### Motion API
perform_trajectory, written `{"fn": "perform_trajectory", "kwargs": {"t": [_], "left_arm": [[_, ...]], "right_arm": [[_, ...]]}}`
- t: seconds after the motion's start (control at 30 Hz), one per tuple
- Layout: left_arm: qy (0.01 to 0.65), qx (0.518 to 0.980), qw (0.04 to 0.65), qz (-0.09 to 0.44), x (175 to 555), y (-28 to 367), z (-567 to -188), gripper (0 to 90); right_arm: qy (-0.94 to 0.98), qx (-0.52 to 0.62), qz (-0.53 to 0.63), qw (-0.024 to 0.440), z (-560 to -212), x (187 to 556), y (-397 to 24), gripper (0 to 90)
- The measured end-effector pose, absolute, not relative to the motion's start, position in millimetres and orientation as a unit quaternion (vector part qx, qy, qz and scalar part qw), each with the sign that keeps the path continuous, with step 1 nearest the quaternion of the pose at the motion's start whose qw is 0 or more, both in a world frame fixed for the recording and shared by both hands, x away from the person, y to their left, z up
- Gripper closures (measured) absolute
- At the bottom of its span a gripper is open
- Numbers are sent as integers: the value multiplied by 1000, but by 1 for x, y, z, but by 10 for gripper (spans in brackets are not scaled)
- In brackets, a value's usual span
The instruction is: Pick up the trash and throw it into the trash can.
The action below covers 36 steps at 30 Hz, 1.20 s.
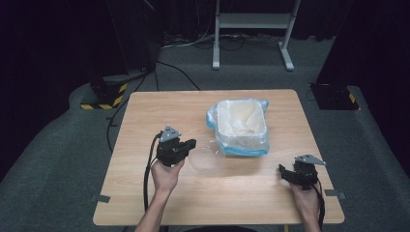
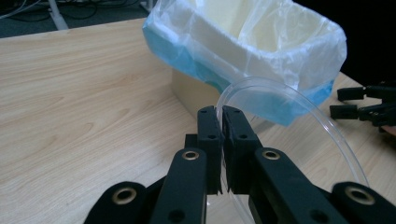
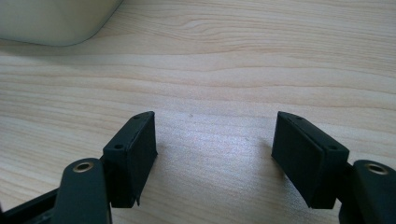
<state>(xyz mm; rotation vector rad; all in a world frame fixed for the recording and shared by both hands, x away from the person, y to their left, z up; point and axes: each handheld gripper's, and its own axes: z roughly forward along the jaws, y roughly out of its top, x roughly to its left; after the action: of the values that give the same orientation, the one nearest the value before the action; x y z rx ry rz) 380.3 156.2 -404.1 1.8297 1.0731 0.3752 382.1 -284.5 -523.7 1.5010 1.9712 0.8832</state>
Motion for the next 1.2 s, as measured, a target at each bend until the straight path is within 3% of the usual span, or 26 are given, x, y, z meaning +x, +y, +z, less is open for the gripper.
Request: {"fn": "perform_trajectory", "kwargs": {"t": [1.2], "left_arm": [[421, 732, 517, 141, 416, 155, -336, 860]], "right_arm": [[726, 551, 325, 253, -524, 382, -285, 297]]}}
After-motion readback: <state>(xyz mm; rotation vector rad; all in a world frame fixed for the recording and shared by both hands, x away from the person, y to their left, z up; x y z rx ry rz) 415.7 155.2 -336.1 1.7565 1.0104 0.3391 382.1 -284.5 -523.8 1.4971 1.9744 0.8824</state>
